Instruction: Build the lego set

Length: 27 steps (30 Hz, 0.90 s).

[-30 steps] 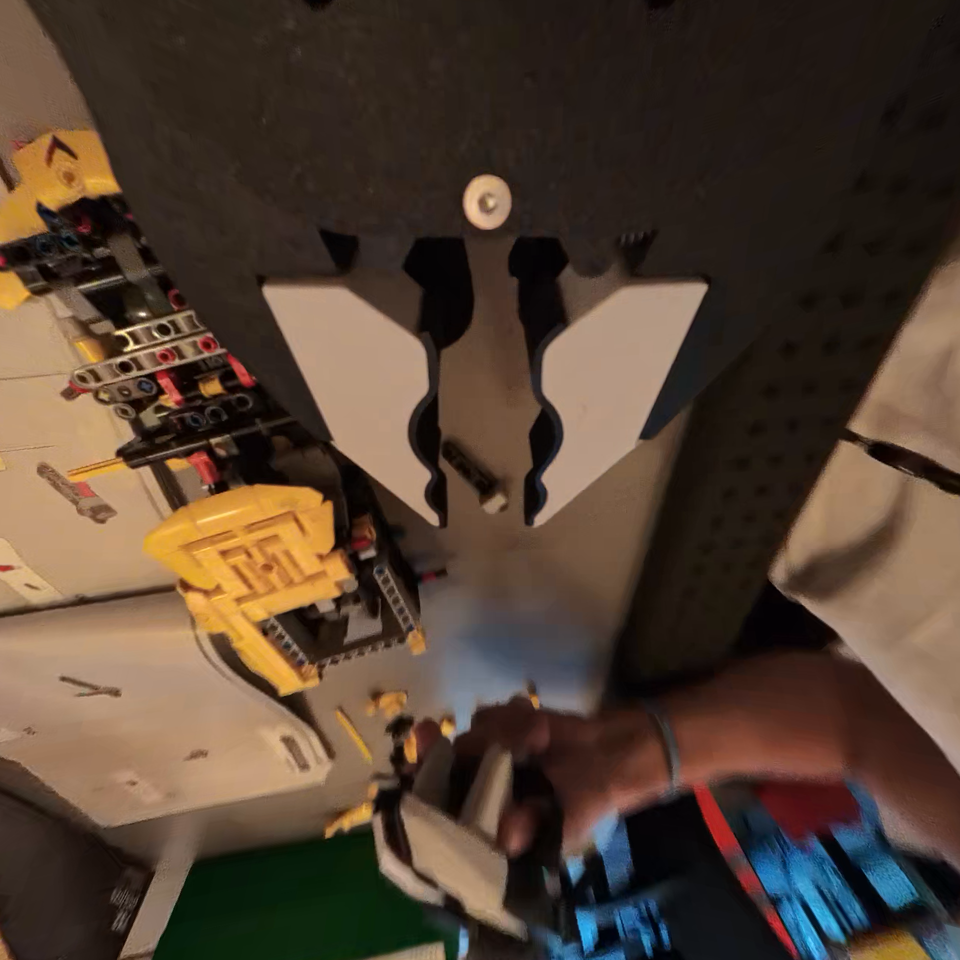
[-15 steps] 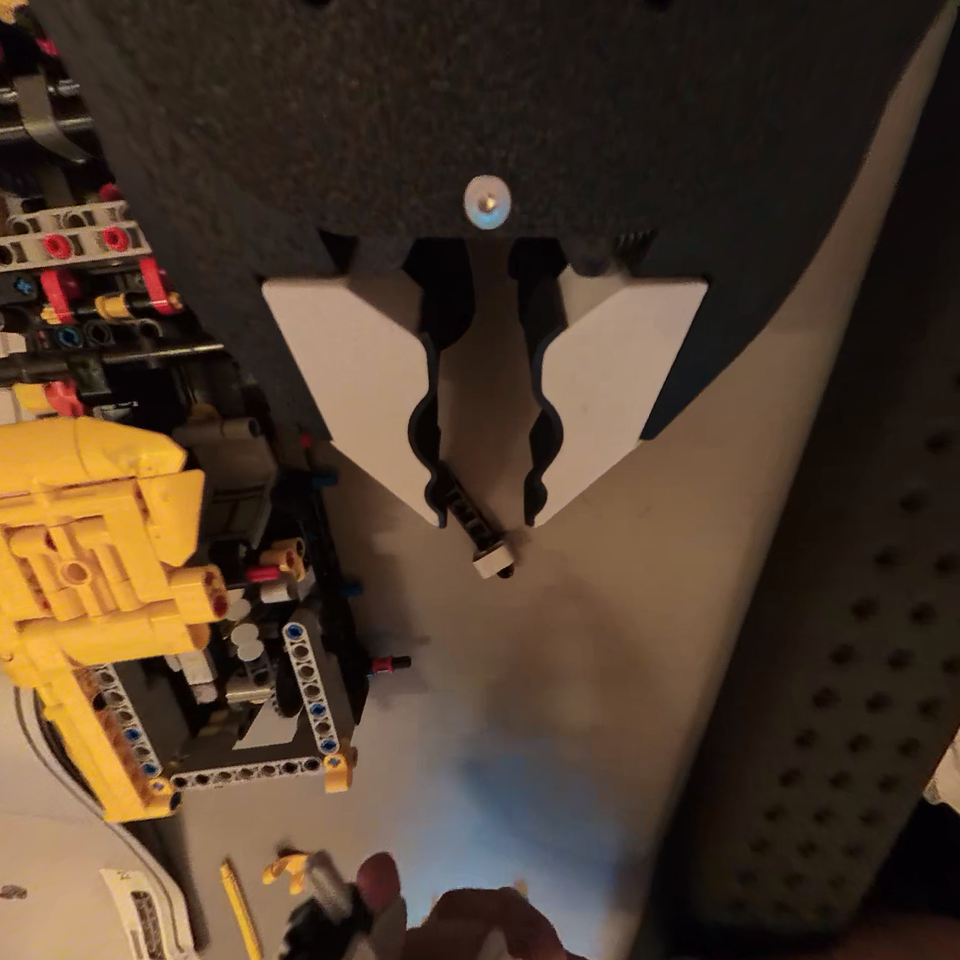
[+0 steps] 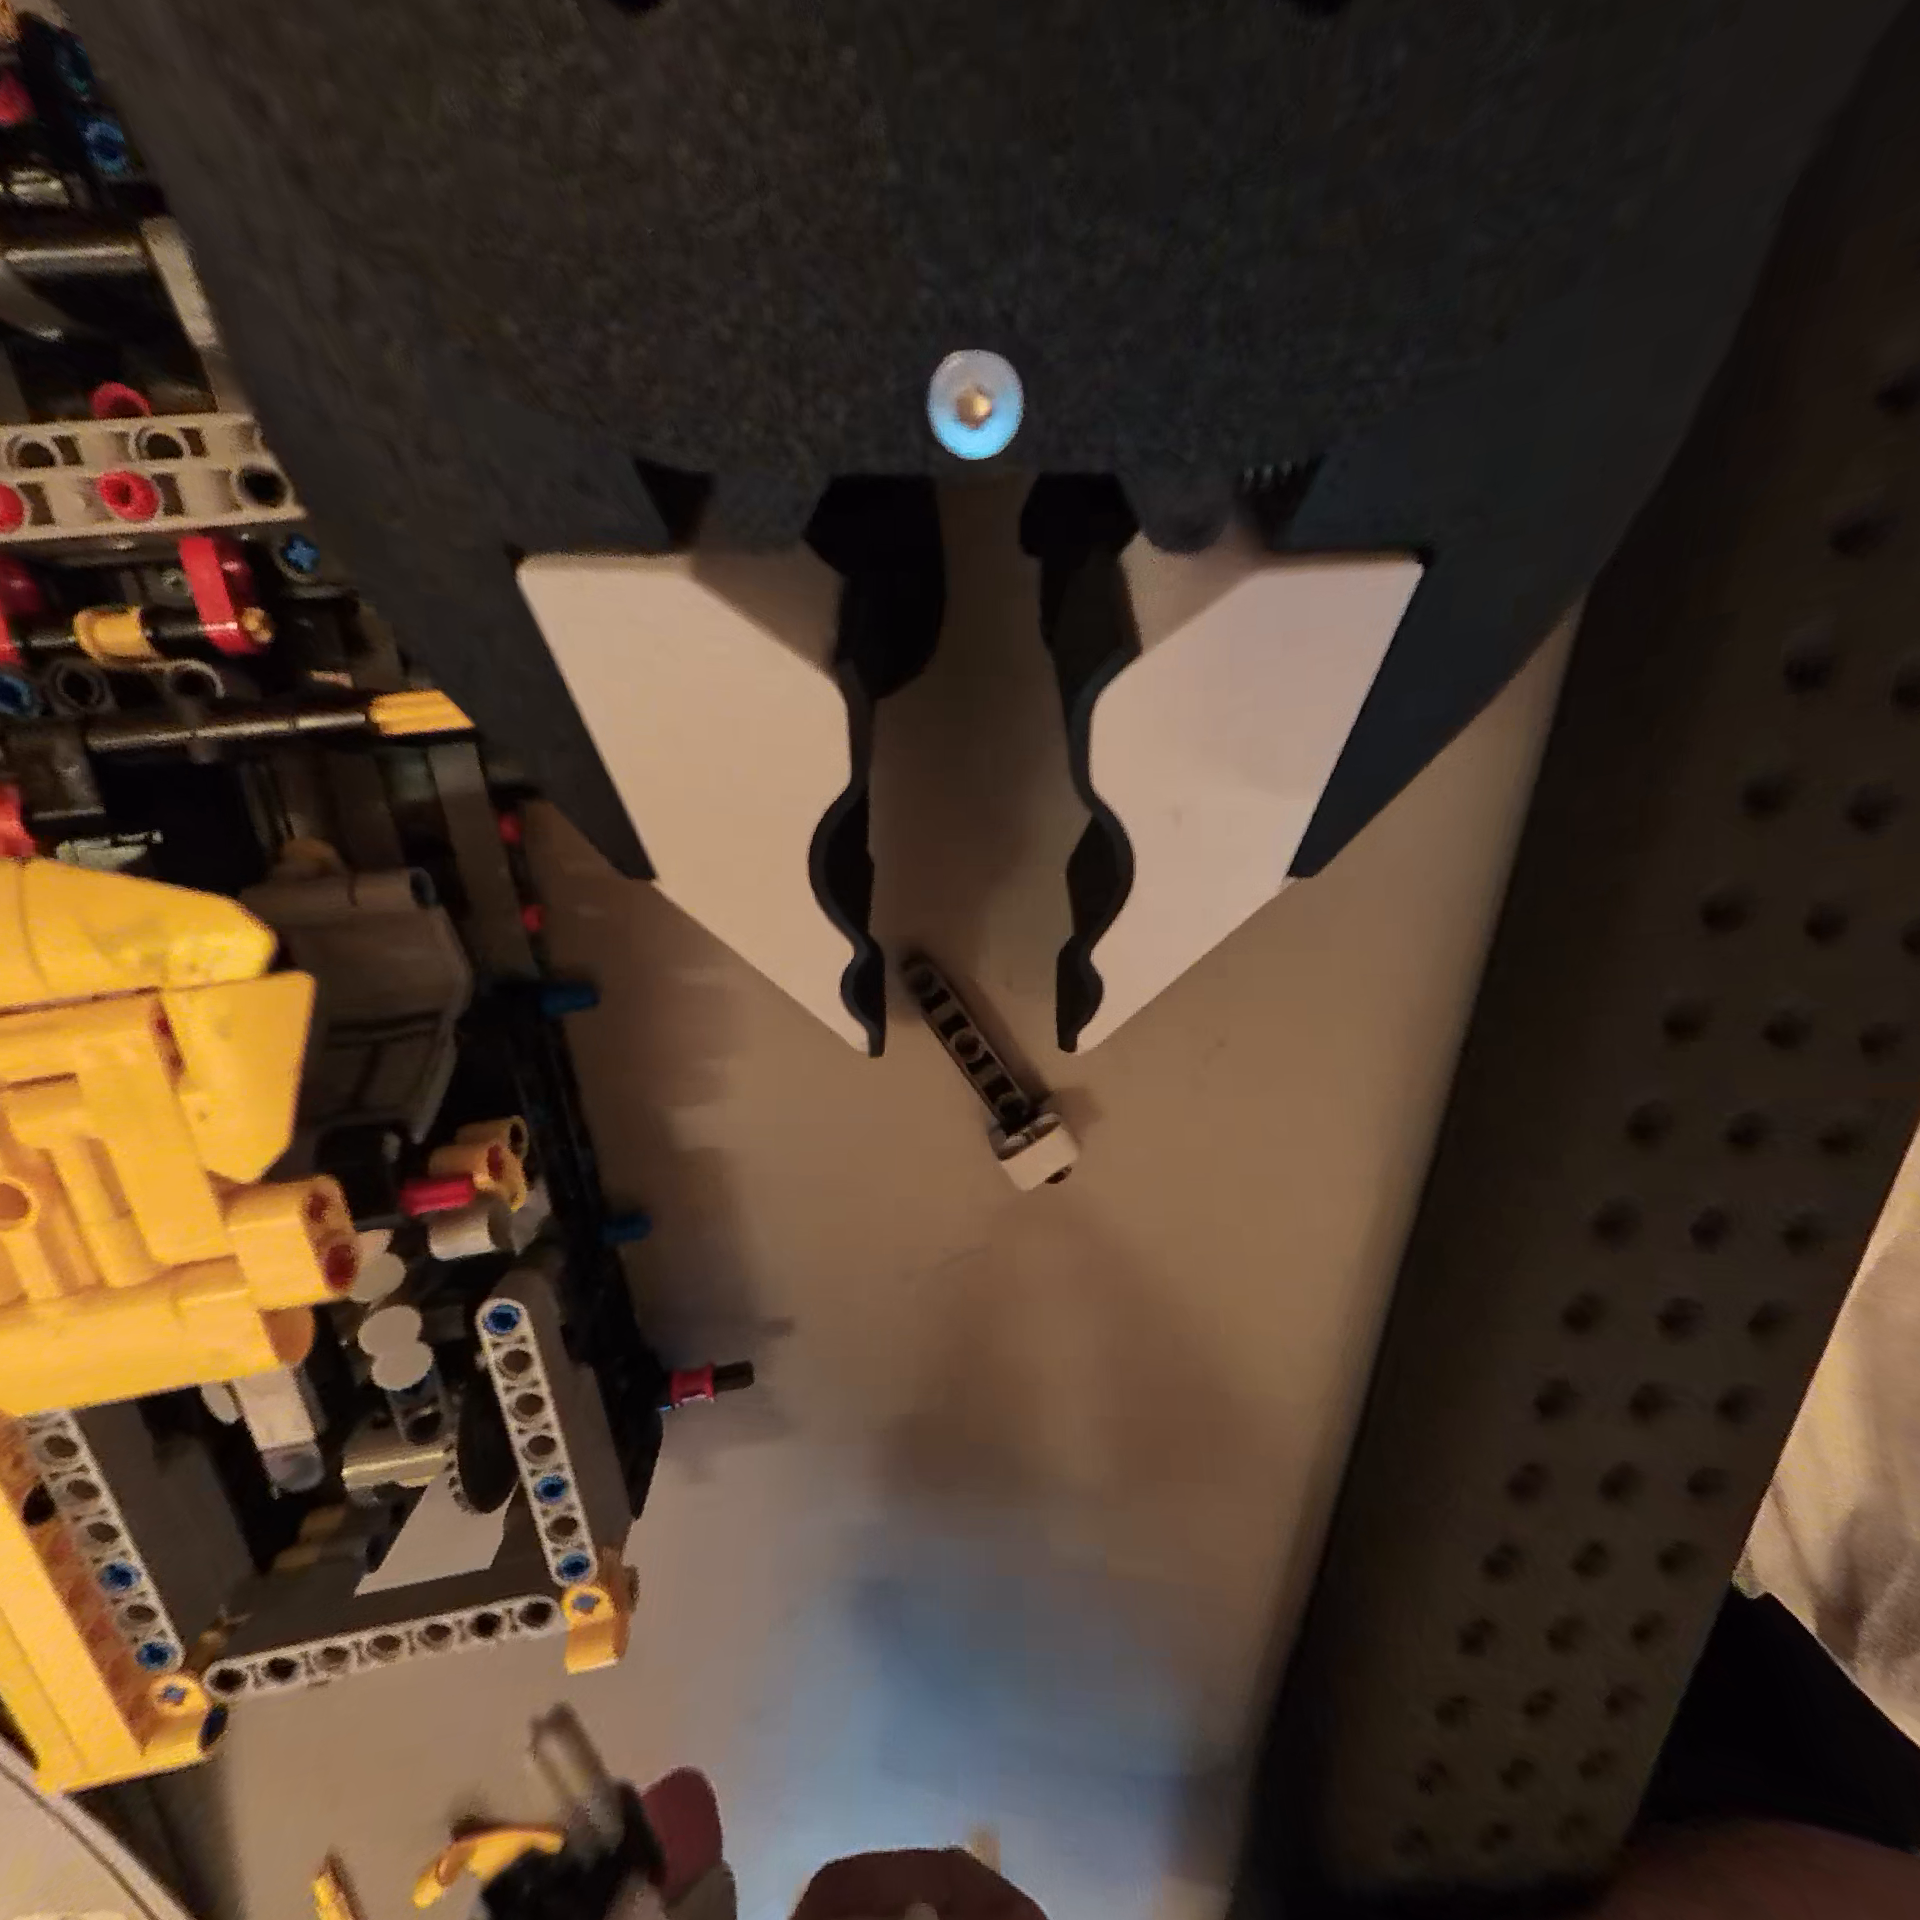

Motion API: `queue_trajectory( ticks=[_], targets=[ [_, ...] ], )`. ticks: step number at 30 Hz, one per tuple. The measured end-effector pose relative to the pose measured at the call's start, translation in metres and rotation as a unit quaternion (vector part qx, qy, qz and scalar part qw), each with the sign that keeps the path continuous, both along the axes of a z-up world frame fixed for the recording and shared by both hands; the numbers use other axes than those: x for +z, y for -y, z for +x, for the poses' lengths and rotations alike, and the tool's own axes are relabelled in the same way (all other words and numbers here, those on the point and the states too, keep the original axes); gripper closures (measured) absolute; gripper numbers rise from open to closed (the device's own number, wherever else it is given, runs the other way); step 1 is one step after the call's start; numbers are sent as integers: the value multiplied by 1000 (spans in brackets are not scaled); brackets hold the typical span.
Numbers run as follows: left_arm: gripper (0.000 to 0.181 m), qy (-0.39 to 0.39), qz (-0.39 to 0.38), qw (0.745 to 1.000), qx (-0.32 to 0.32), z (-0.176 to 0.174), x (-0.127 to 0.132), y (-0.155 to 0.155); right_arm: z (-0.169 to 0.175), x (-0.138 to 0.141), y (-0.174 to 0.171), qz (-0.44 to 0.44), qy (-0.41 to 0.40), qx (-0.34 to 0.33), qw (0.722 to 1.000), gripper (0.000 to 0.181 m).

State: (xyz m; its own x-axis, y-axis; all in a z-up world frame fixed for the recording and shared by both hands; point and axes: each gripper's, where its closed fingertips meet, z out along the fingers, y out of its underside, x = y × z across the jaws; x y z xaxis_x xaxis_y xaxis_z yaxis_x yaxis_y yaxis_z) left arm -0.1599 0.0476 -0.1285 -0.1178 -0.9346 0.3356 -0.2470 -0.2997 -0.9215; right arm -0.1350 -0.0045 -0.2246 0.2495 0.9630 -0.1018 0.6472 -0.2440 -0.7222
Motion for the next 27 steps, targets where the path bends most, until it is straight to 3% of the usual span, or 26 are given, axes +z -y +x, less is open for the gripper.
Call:
queue_trajectory(
  ticks=[10, 19, 27],
  targets=[
    [174, -16, 1, 1000, -1, 2, -6, 0, -22, -2, 8, 28, -2, 46, 999, 152],
    [174, -14, -6, 1000, 5, 1, -6, -3, 3, -4, 5, -11, 11, 6, 1000, 152],
    [174, -20, -7, 1000, 5, 1, -8, -3, 4, -8, -3, 33, 41, 5, 999, 164]
  ],
)
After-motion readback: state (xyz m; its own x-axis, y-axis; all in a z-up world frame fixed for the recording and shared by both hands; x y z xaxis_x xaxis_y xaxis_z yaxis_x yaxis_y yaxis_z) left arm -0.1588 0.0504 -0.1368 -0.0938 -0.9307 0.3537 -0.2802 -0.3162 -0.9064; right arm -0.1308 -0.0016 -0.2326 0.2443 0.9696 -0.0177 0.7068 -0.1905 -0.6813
